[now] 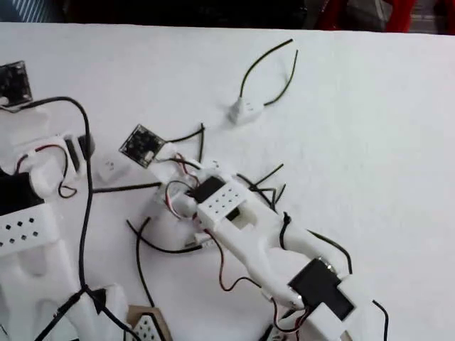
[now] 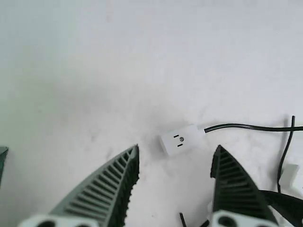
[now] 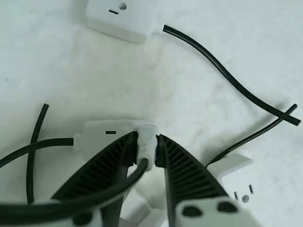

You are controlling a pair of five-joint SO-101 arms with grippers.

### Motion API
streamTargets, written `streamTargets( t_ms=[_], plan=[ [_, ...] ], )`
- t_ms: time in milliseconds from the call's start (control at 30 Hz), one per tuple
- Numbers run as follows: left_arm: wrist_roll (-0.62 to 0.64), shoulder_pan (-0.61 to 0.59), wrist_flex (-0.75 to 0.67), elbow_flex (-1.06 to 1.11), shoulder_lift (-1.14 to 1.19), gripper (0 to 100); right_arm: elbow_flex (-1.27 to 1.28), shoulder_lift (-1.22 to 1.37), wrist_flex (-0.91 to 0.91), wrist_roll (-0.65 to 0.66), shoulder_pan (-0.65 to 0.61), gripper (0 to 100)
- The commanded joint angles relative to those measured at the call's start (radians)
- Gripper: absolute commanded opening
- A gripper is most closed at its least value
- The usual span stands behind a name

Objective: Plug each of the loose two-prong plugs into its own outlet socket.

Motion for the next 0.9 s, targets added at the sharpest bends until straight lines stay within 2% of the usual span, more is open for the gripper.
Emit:
streamTargets(
  t_ms=[0,67,367,700,867],
  plan=[
    [0.149,-0.002,0.055,-0.071,-0.041,25,-0.048,-0.008,0.021,0.009,-0.007,1.7],
    [0.187,-0.002,0.041,-0.029,-0.042,25,-0.048,-0.008,0.047,0.009,-0.007,1.7],
    [0.193,-0.002,-0.071,0.097,-0.042,25,-0.092,0.002,0.128,0.011,-0.007,1.7],
    [0.193,-0.004,-0.066,0.114,-0.042,25,-0.215,0.153,0.269,-0.002,-0.012,1.7],
    [0.190,-0.007,-0.092,0.146,-0.042,25,-0.222,0.147,0.278,-0.068,-0.010,1.7]
  ],
)
